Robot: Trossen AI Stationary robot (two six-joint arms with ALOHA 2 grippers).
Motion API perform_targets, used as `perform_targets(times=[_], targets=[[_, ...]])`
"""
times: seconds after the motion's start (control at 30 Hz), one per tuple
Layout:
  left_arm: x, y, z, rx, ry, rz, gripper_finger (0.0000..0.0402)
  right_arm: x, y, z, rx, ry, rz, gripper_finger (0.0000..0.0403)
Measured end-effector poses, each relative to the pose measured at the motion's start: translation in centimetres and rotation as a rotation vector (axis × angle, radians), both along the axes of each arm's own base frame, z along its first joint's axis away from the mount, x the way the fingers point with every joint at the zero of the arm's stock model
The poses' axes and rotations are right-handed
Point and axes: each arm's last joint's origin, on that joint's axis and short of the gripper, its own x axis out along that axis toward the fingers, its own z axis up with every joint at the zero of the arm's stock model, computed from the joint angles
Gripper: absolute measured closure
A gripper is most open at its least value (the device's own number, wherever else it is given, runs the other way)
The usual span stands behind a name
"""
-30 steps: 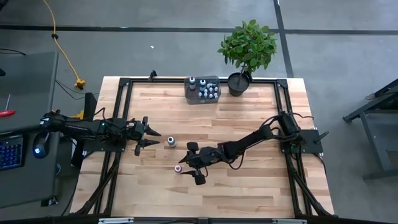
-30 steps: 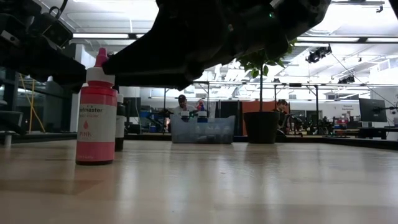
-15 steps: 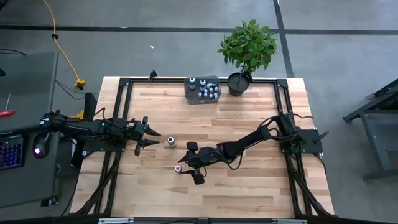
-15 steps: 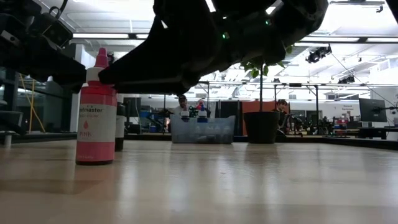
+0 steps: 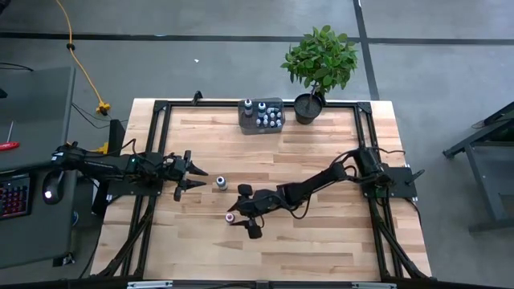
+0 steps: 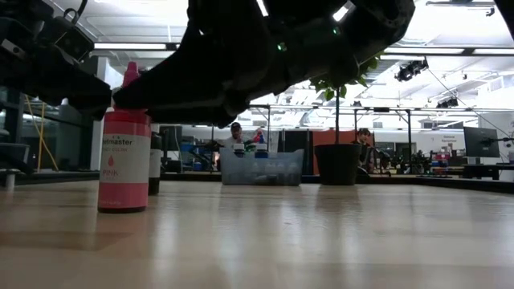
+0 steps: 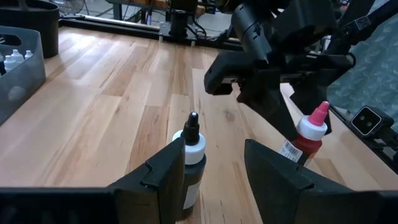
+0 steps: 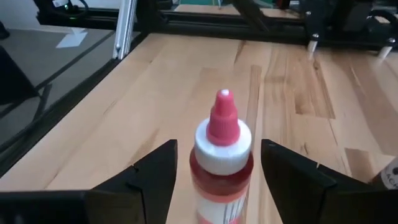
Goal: Pick & Place food coloring
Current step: Put the large pink food coloring bottle into the black bin
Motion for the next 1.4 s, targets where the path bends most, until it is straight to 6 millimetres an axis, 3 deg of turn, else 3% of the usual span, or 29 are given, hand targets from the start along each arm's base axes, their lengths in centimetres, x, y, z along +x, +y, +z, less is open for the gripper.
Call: perform_targets(times=[0.5, 0.9, 1.13, 1.4], targets=[[0.0, 0.0, 0.0, 0.000, 0.000, 0.000, 0.0238, 0.0, 0.1, 0.0, 0.016, 0.000, 0.041, 0.0226], [0.0, 0.0, 0.0, 0.000, 0.000, 0.000, 0.0238, 0.0, 0.1, 0.1, 0.016, -0.002, 0.041, 0.0295], [0.0, 0.0, 0.0, 0.000, 0.000, 0.000, 0.0238, 0.0, 0.1, 0.1, 0.017, -0.005, 0.041, 0.0298], [0.0, 0.0, 0.0, 0.000, 0.000, 0.000, 0.0238, -0.2, -0.1, 2.5, -0.010, -0.068, 0.006, 0.0298]])
